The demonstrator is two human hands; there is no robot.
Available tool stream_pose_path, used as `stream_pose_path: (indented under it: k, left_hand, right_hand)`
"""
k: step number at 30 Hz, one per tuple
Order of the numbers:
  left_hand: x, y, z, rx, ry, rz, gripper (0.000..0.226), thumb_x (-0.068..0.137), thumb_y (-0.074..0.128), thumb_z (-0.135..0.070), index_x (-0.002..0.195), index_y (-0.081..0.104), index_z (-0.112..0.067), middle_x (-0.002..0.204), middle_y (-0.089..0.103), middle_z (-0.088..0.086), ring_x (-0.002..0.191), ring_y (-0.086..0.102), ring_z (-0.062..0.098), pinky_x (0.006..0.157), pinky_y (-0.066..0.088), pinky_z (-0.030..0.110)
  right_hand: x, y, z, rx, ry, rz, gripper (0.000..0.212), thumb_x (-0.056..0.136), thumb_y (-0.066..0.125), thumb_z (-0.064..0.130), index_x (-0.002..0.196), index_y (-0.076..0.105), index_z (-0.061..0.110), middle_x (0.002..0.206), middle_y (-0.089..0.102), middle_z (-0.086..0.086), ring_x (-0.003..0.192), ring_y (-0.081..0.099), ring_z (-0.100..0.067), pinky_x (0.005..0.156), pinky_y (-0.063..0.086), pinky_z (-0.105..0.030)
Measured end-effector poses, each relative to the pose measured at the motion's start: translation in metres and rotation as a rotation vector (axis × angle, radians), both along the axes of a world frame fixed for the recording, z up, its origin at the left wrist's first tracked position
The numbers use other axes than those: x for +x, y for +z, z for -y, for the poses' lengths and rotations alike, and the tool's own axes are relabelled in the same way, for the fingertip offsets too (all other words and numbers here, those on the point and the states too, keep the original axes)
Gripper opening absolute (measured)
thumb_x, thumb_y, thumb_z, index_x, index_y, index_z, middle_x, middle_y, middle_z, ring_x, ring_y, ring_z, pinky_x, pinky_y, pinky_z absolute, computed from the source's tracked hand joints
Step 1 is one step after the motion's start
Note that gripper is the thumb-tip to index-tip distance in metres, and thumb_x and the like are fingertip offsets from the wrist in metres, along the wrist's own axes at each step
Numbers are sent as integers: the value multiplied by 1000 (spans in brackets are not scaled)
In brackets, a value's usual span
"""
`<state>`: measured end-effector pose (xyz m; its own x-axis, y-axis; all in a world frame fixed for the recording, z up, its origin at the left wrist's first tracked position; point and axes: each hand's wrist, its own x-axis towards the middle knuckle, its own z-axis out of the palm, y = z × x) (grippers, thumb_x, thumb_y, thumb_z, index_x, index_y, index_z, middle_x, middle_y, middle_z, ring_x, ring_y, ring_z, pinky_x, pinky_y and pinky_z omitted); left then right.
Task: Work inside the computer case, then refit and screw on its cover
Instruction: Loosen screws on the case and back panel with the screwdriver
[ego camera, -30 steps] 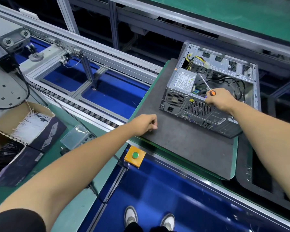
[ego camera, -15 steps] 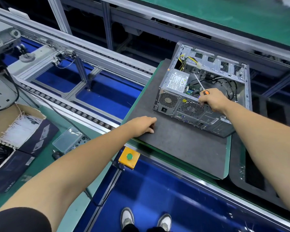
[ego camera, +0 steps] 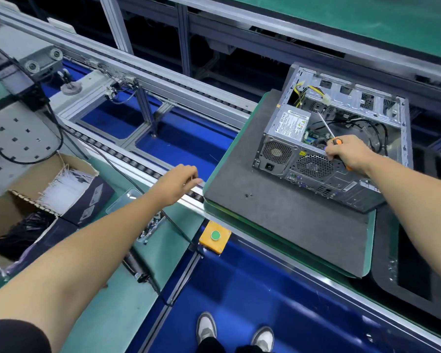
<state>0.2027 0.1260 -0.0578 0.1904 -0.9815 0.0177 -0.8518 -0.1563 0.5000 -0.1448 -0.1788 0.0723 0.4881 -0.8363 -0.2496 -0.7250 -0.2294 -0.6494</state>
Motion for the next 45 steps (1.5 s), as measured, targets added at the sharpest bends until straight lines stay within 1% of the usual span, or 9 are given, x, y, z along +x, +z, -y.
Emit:
stream_pose_path:
  k: [4, 8, 11, 17, 20, 26, 33, 37, 45]
  left_hand:
    - [47, -6, -75, 74, 113, 108, 31, 106, 40, -46, 85, 47, -23, 83, 55, -6, 75, 49, 13, 65, 43, 39]
    - [65, -13, -131, 416, 22, 128, 28, 97, 56, -52, 86, 47, -28, 85, 54, -8, 78, 52, 14, 70, 47, 34]
    - [59, -26, -142, 517, 33, 103, 21, 97, 64, -38, 97, 53, -20, 97, 60, -2, 89, 57, 21, 82, 49, 39]
    - [47, -41, -136, 432, 300, 56, 29, 97, 65, -12, 125, 58, -14, 123, 58, 4, 110, 60, 26, 98, 48, 43]
    - [43, -46, -128, 473, 319, 50, 28, 96, 69, -16, 123, 62, -13, 123, 60, 5, 109, 62, 25, 96, 50, 41]
    - [31, -56, -117, 424, 376, -42, 21, 94, 71, -14, 114, 64, -12, 115, 63, 6, 101, 63, 22, 92, 53, 38]
    - [20, -52, -118, 401, 307, 75, 39, 94, 51, -67, 93, 59, -29, 101, 52, -8, 101, 46, 13, 83, 51, 42]
    - [11, -59, -130, 482, 231, 122, 28, 92, 69, -44, 96, 50, -25, 98, 53, -8, 100, 53, 18, 75, 49, 37]
    - [5, -60, -149, 524, 186, 225, 16, 97, 60, -23, 98, 44, -24, 102, 54, -5, 92, 57, 22, 79, 52, 39]
  right_hand:
    - [0, -3, 3, -26, 11, -10, 22, 79, 65, 4, 61, 53, 5, 69, 50, -14, 68, 38, -23, 67, 30, -37]
    - [1, -5, 5, -43, 31, -28, 17, 80, 65, 4, 67, 54, -1, 68, 46, -15, 67, 35, -23, 64, 28, -37]
    - [0, -6, 5, -49, 26, -45, 17, 81, 65, 3, 69, 54, 3, 70, 45, -16, 68, 35, -23, 66, 29, -37]
    - [1, -8, 7, -39, 15, -45, 22, 80, 64, 3, 64, 50, 7, 58, 43, -9, 62, 33, -22, 61, 29, -35]
    - [1, -8, 4, -38, -5, -39, 26, 78, 62, 3, 58, 47, 10, 42, 37, 4, 50, 32, -21, 53, 29, -29]
    - [1, -6, 3, -22, -17, -12, 24, 74, 61, 3, 57, 46, 12, 44, 36, 4, 49, 31, -19, 51, 28, -28]
    - [1, -6, 4, -23, -24, -31, 33, 75, 64, 7, 48, 49, 16, 42, 38, 8, 40, 32, -10, 51, 28, -28]
    - [0, -5, 3, -26, -38, -37, 32, 73, 65, 7, 49, 47, 16, 42, 39, 8, 40, 32, -10, 50, 28, -27]
    - [1, -2, -2, -24, -14, -25, 28, 76, 64, 4, 56, 47, 14, 40, 39, 8, 46, 34, -17, 49, 29, -26]
